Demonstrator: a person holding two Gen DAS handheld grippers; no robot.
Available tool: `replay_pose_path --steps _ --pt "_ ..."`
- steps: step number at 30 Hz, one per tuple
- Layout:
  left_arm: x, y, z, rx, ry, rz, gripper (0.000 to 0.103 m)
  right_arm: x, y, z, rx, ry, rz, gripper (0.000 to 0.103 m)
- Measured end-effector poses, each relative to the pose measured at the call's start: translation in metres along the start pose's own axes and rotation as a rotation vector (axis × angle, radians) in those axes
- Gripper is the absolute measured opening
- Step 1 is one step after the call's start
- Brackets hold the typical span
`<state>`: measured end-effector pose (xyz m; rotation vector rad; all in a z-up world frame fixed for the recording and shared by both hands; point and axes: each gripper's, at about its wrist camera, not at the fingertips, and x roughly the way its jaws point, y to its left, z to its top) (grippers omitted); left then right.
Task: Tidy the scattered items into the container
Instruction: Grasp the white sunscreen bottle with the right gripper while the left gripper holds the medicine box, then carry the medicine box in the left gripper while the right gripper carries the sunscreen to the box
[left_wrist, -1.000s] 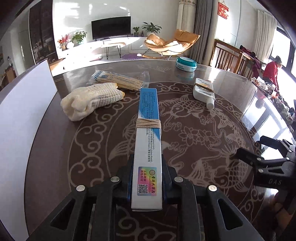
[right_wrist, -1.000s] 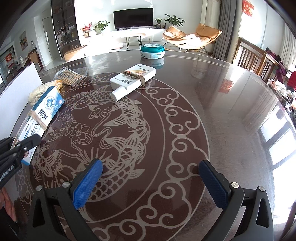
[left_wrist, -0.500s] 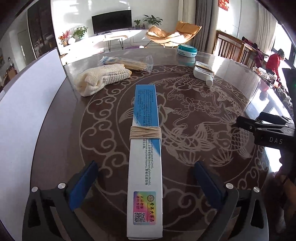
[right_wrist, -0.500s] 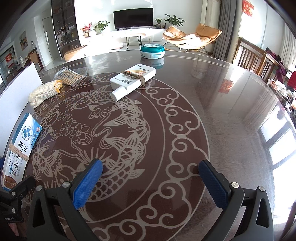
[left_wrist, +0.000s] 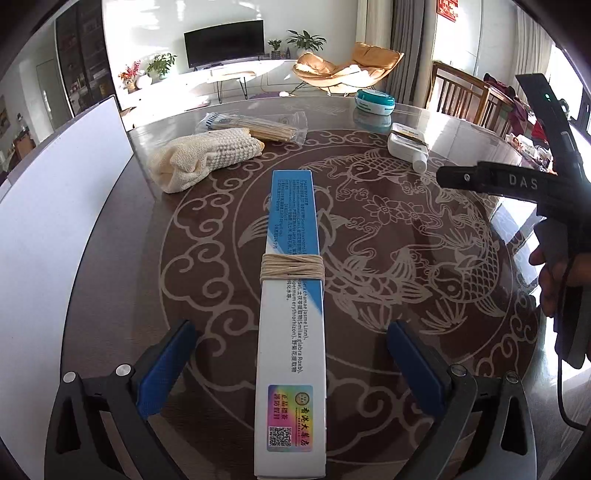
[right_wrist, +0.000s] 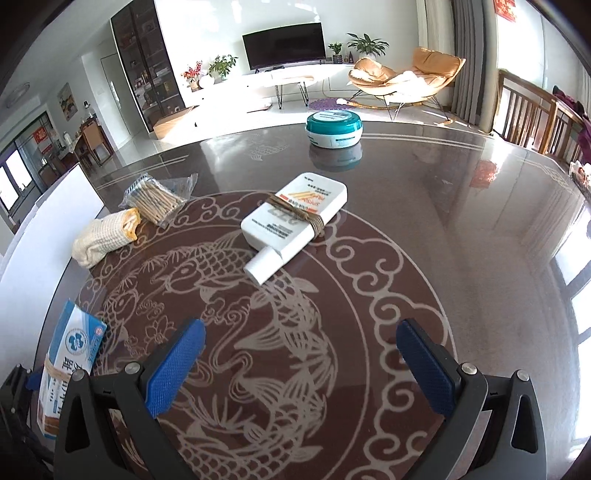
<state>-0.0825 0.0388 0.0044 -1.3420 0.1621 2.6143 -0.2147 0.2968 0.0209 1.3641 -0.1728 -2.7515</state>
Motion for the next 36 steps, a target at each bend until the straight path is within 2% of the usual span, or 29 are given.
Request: replay_pose_path --steps 5,9,12,15,17,19,23,27,33,36 --pt "0.0 0.0 0.0 0.0 0.0 0.0 0.103 0.048 0.019 0.049 0.032 0.081 -0.04 0.103" --pt "0.0 0.0 -0.002 0.0 -0.001 0.0 0.103 0.073 0.037 0.064 -0.035 0.091 -0.154 0.103" --pt "0.0 0.0 -0.002 0.0 -0.001 -0.001 0.103 0.075 0.035 0.065 -0.031 0.052 -0.151 0.102" --pt "0.0 0.0 -0.002 0.0 -0.001 0.0 0.103 0.068 0.028 0.062 -0.026 0.002 -0.156 0.078" --pt "0.0 0.0 -0.002 -0.001 -0.001 -0.001 0.103 0.063 0.023 0.06 -0.04 -0.009 -0.145 0.056" --pt "0.0 0.0 -0.002 -0.001 -0.001 -0.001 0.103 0.057 0.018 0.057 -0.05 -0.014 -0.119 0.055" --pt "0.0 0.0 -0.002 -0.001 -0.001 -0.001 0.103 0.037 0.019 0.031 -0.108 -0.021 -0.047 0.055" --pt "0.0 0.0 -0.002 -0.001 -0.001 -0.001 0.103 0.005 0.03 -0.017 -0.208 -0.01 0.017 0.055" --pt "0.001 0.0 -0.002 -0.001 -0.001 -0.001 0.103 -0.051 0.032 -0.097 -0.288 -0.003 0.052 0.055" --pt "0.001 0.0 -0.002 -0.001 -0.001 -0.001 0.103 -0.069 0.028 -0.121 -0.284 -0.003 0.05 0.057"
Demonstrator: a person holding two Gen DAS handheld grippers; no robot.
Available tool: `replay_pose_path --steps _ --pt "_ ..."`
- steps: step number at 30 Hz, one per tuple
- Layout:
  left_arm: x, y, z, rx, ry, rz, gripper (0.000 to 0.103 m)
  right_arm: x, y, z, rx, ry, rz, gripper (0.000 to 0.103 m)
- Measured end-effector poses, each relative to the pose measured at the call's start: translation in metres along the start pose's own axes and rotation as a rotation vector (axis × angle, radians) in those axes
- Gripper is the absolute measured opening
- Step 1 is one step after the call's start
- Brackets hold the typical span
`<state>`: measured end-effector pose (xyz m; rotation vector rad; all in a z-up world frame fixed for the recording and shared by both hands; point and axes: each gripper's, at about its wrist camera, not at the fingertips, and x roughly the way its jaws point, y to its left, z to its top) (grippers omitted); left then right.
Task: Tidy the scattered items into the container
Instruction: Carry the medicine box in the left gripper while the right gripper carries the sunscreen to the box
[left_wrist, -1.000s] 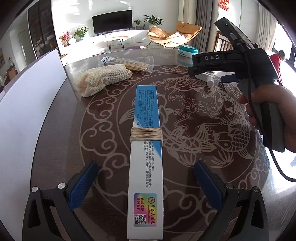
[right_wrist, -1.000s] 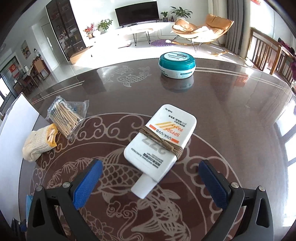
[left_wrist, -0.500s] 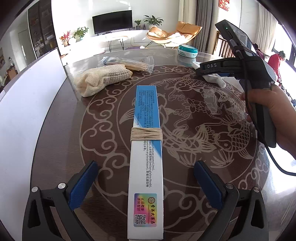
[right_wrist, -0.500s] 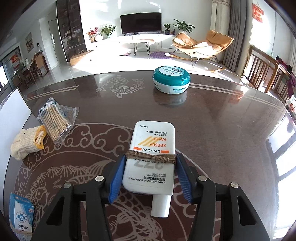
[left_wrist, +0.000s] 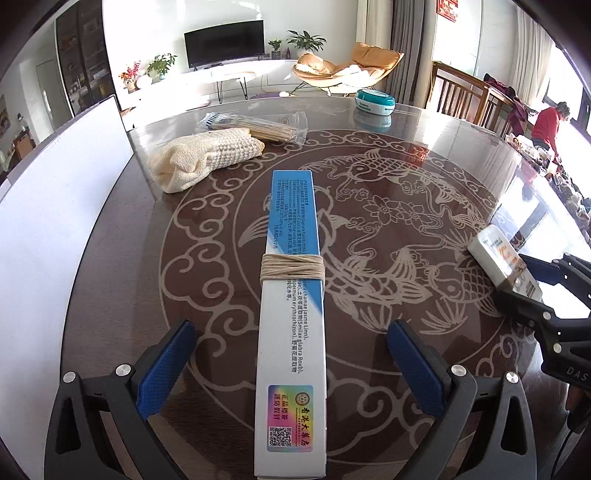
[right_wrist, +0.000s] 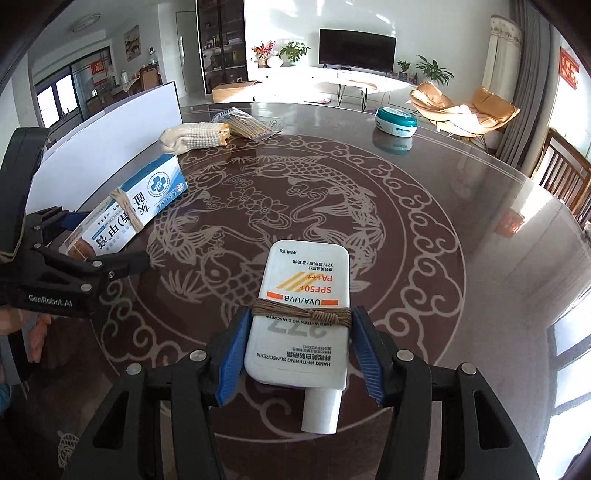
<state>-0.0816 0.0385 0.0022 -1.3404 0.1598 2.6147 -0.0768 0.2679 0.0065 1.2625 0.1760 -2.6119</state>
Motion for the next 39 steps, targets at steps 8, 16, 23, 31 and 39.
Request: replay_pose_path --steps 8,16,23,31,39 --pt "-0.001 0.001 0.0 0.004 0.005 -0.009 0.103 -0.006 -0.004 -0.01 0.026 0.023 -0.01 0.085" --pt "0.003 0.006 0.025 0.043 0.127 -0.085 0.081 0.001 -0.01 0.006 -0.018 0.106 0.028 0.084" --pt "-0.019 0.008 0.024 0.003 0.075 -0.124 0.026 -0.011 -0.009 0.015 -0.052 0.166 0.065 0.054" --pt "-0.074 0.017 -0.005 -0.017 -0.032 -0.142 0.026 -0.043 -0.004 0.025 -0.021 0.127 0.1 0.054" --pt "-0.159 0.061 -0.002 -0.1 -0.176 -0.179 0.026 -0.081 0.051 0.091 -0.126 0.073 0.178 0.054"
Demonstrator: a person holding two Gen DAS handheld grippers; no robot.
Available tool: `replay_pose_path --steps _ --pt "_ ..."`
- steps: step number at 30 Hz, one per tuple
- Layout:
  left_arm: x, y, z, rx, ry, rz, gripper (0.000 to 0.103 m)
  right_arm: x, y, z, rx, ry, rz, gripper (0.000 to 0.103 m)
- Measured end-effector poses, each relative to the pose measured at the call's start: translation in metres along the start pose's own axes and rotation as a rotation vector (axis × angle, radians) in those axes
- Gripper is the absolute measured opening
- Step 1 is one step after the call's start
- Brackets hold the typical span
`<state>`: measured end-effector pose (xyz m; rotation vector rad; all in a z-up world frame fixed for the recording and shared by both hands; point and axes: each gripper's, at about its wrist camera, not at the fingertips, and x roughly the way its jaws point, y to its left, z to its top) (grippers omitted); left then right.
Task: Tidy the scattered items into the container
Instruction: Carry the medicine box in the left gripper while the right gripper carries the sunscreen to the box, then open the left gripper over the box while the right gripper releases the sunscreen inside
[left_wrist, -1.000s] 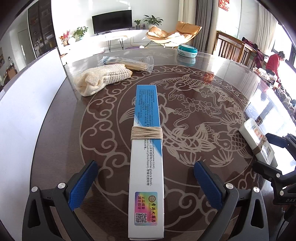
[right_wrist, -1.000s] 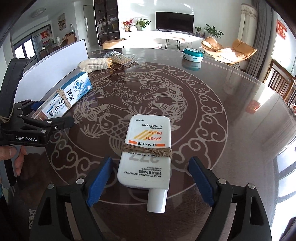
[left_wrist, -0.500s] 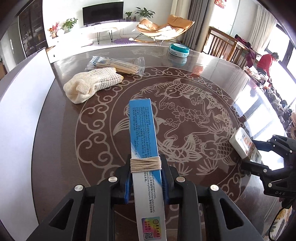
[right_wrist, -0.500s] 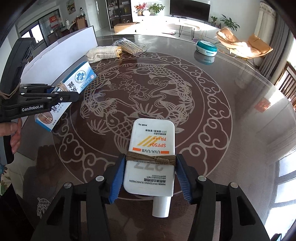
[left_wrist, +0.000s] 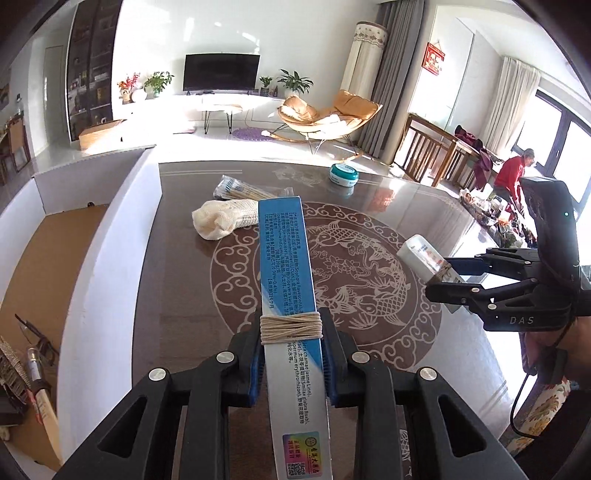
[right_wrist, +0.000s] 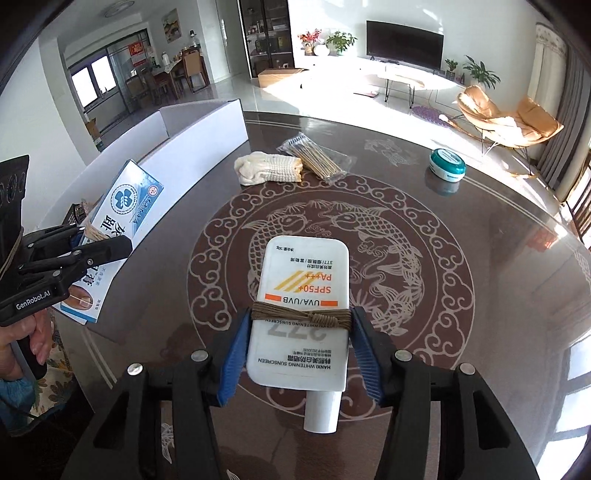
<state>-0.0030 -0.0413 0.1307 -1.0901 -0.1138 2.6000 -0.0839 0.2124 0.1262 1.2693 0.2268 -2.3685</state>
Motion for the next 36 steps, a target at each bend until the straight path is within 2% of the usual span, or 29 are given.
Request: replay_pose_path --steps 4,7,10,15,19,23,24,25,27,30,32,36 --pt "-0.051 0.045 0.016 -0.042 -0.057 0.039 0.026 -0.015 0.055 0.063 -0.12 -0.011 0.077 0.054" --pt "-0.077 0.093 0.021 -0.07 -0.074 0.146 0.026 -0.018 0.111 0.106 -0.214 -0.008 0.153 0.054" --pt "-0.094 0.149 0.015 -0.149 -0.064 0.234 0.026 -0.009 0.173 0.138 -0.281 0.012 0.25 0.054" --pt "-0.099 0.211 -0.008 -0.248 -0.015 0.331 0.026 0.031 0.269 0.158 -0.359 0.052 0.396 0.054" --pt "-0.082 0.238 -0.03 -0.313 0.044 0.35 0.026 0.079 0.313 0.152 -0.38 0.099 0.426 0.054" --pt "-0.066 0.252 -0.048 -0.377 0.106 0.387 0.032 0.116 0.318 0.138 -0.338 0.157 0.399 0.058" --pt "-0.064 0.254 -0.05 -0.388 0.107 0.396 0.044 0.122 0.313 0.137 -0.302 0.184 0.405 0.06" --pt "-0.065 0.257 -0.052 -0.396 0.099 0.401 0.063 0.124 0.306 0.137 -0.264 0.196 0.42 0.064" --pt "-0.07 0.255 -0.055 -0.392 0.059 0.417 0.084 0.12 0.29 0.141 -0.219 0.175 0.426 0.069" --pt "-0.081 0.242 -0.054 -0.365 0.006 0.438 0.085 0.105 0.263 0.15 -0.194 0.109 0.388 0.077" --pt "-0.088 0.228 -0.051 -0.353 -0.027 0.427 0.085 0.1 0.238 0.154 -0.166 0.083 0.329 0.082" --pt "-0.097 0.188 -0.039 -0.295 -0.1 0.372 0.085 0.101 0.187 0.15 -0.153 0.096 0.105 0.086"
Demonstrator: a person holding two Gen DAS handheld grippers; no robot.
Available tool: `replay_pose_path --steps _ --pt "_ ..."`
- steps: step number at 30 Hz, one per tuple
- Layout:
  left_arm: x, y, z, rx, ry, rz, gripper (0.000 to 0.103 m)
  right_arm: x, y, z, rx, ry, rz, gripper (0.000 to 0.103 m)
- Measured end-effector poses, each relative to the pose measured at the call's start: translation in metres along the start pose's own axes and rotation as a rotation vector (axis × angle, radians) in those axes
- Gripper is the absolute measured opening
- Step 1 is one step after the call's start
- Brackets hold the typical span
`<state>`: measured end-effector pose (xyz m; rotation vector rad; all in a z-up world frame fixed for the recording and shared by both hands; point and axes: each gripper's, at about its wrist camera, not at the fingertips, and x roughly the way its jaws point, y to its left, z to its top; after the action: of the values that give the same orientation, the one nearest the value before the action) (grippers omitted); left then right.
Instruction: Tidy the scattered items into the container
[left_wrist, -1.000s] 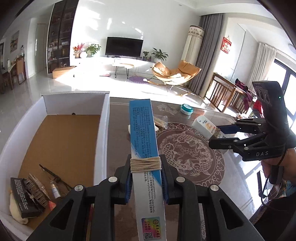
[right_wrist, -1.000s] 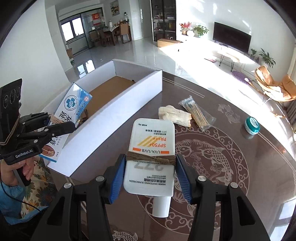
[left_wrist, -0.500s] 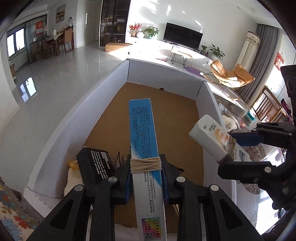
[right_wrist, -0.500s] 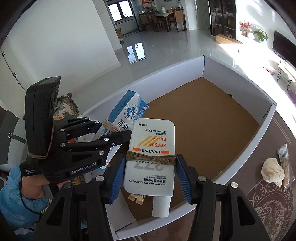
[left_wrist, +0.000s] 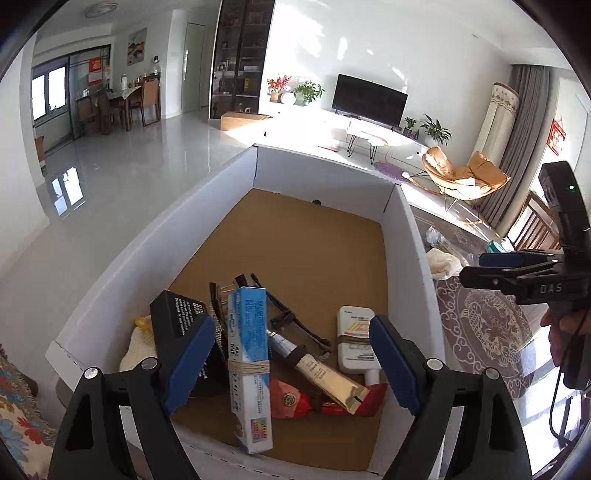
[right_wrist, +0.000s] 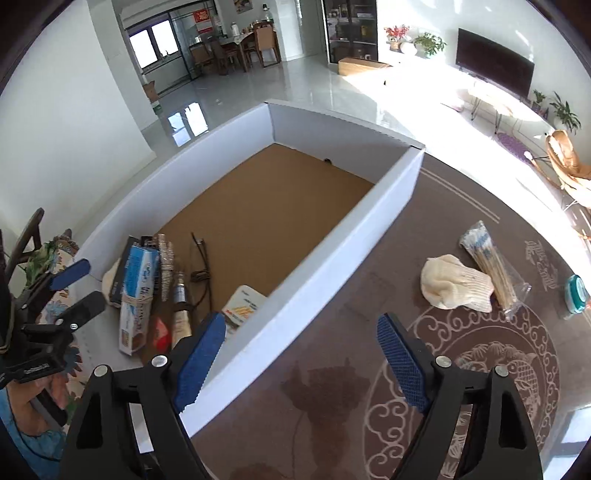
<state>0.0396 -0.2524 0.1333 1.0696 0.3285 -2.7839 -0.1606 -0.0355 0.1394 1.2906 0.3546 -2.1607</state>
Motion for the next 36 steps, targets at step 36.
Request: replay_pose_path --steps 36 --pt "0.159 -0.276 -0.1 0.393 0.223 -0.146 0.103 -0.007 -0.224 -0.246 0.302 -0.111 -0.293 0.103"
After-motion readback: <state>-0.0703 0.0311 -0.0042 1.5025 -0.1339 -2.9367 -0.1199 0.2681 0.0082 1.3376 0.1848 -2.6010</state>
